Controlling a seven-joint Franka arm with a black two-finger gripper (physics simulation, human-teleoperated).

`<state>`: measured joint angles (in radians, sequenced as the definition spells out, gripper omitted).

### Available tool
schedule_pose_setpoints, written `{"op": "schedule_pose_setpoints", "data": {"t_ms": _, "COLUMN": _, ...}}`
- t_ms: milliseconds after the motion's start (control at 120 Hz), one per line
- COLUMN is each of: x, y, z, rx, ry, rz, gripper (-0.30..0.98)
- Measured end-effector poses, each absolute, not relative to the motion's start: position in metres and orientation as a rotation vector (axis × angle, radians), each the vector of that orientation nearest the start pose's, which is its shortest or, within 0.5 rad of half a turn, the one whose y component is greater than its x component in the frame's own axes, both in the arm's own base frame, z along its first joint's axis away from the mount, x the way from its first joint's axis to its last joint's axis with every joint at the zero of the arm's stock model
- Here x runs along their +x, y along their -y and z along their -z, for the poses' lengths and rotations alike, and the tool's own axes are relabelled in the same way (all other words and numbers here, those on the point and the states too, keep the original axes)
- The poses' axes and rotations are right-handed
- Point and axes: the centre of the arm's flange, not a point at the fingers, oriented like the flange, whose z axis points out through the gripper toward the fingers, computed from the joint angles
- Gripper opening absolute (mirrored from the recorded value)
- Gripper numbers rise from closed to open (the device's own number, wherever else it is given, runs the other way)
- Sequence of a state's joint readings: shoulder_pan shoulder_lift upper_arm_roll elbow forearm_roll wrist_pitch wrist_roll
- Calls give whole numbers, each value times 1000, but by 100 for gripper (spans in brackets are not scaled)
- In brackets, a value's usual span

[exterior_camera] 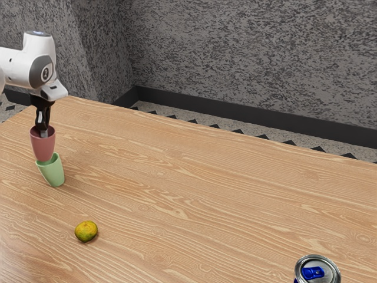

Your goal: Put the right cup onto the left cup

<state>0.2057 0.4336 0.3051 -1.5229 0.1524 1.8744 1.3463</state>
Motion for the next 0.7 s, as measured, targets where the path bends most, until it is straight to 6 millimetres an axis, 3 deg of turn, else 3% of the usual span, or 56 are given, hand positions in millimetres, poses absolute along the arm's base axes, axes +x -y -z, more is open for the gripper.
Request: {"op": "schedule_pose_setpoints", "data": {"t_ms": 700, "x": 594, "y": -317, "z": -395, "rx": -2689, "ry": -1356, "rz": -407, "gripper": -10}}
